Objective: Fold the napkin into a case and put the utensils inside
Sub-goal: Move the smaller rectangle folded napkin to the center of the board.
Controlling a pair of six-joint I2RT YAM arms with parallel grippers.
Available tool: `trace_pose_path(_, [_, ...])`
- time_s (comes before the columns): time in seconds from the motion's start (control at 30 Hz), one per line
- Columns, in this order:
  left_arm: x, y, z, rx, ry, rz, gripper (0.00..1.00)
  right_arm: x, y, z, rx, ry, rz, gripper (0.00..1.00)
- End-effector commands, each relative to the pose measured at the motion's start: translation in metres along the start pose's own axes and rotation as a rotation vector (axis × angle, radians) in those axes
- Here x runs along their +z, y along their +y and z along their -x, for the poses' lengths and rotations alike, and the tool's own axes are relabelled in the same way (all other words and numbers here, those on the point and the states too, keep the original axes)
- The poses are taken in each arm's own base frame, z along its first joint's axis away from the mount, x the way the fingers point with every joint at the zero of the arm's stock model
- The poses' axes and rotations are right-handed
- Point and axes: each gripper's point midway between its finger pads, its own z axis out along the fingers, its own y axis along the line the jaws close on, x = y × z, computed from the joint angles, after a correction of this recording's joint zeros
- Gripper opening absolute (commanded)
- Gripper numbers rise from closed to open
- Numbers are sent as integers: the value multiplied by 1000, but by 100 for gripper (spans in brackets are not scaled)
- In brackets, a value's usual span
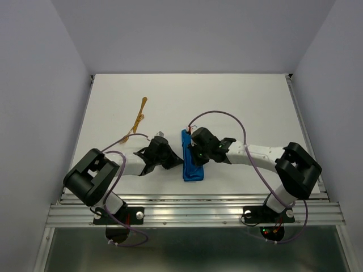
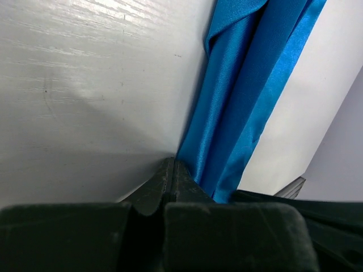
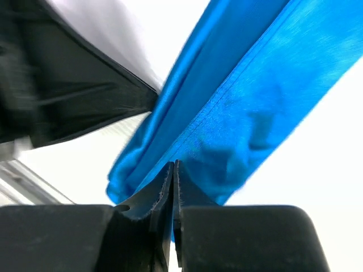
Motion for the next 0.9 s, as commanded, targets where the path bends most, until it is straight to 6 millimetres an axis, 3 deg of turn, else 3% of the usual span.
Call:
trace_pose_path(0.0, [0,32,1,53,-3,161,0,-40,-7,64,20,-249,-116,7])
trace_pose_path(0.13, [-2,27,27,81,-56,185,0,-65,-34,90,130,-370,-223,11])
trace_pose_path(0.17, [-5,27,40,78,-81,181,0,-70,-50,92,187,-379,-261,11])
trace_pose_path(0.27, [-8,26,65,87,-118,192,0,-74,-50,84,207,-341,-242,10])
trace_pose_path(0.4, [-6,18,86,120,-138,196,0,-64,-28,59,203,-222,-148,8])
trace_pose_path(0.57, [7,0,101,160,-135,194,0,-47,30,17,141,-102,1,6])
trace_pose_path(0.67, [13,1,103,164,-122,208,0,-40,53,-8,95,-42,37,6])
trace_pose_path(0.8, [18,-1,105,161,-113,209,0,-25,53,-39,82,33,-14,6])
trace_pose_path(0.87, [18,1,105,161,-108,210,0,-21,41,-48,103,41,-63,6])
